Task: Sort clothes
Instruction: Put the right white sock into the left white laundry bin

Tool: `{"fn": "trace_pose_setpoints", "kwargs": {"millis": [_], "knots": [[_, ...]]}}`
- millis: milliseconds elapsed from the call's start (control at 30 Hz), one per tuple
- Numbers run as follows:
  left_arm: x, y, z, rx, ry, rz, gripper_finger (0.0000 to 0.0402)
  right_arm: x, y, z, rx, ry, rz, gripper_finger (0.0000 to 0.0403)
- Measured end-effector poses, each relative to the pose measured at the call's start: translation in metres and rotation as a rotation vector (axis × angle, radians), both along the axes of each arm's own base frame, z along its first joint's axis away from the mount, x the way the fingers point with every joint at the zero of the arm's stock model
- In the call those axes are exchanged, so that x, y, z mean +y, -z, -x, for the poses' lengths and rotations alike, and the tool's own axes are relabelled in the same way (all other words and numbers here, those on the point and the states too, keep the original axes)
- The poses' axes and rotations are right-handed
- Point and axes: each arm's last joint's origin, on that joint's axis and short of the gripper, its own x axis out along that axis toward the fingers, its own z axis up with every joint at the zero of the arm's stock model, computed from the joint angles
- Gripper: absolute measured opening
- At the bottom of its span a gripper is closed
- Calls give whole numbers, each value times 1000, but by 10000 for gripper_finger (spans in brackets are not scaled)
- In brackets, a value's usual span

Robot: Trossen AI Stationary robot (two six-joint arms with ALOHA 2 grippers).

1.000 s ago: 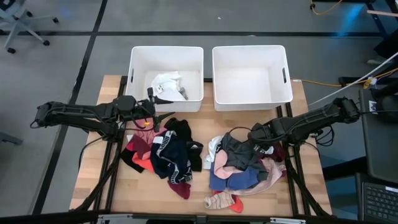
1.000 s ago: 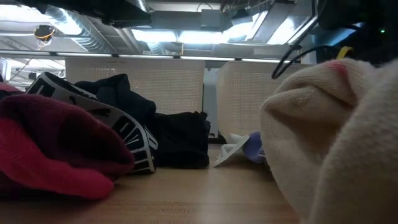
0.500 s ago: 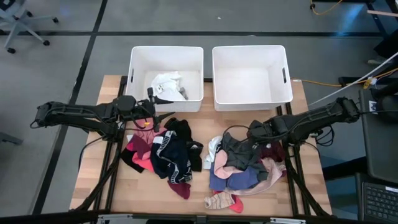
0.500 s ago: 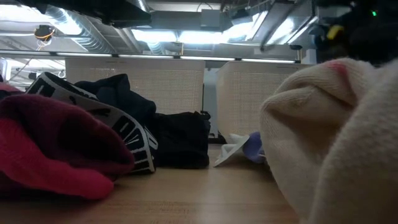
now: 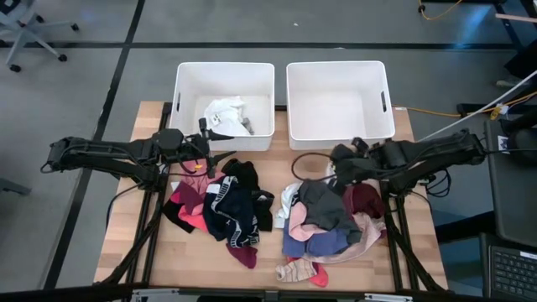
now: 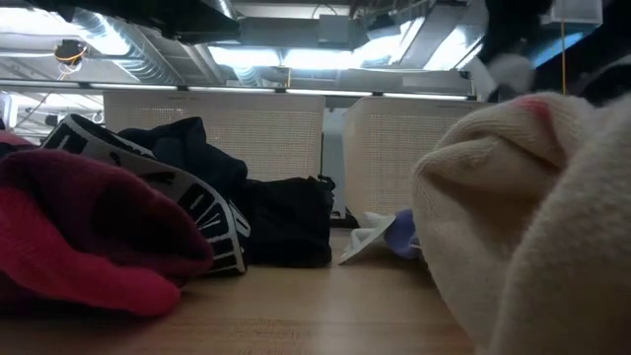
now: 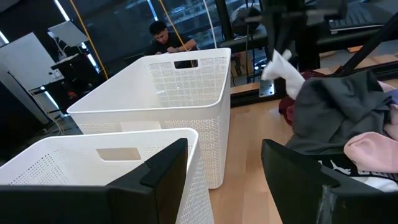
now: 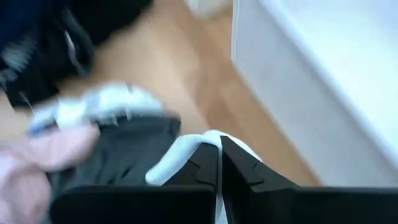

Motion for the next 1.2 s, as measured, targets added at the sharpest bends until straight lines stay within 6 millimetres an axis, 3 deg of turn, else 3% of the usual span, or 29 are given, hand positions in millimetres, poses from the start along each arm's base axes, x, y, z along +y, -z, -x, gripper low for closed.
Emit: {"fn": "trace_pose_setpoints", "kwargs": {"millis": [333,700,933,1200], "knots": [[0,0,0,0,0,0,194,5,-38,-38,-391,-179,286,10],[0,0,0,-2,0,3,194,6,-63,-74,-601,-311,599,12],[0,0,0,-2,0,1,194,-21,-69,-104,-714,-282,780,12],[0,0,0,-1,0,0,194,-70,-67,-133,-927,-276,914,12]]}}
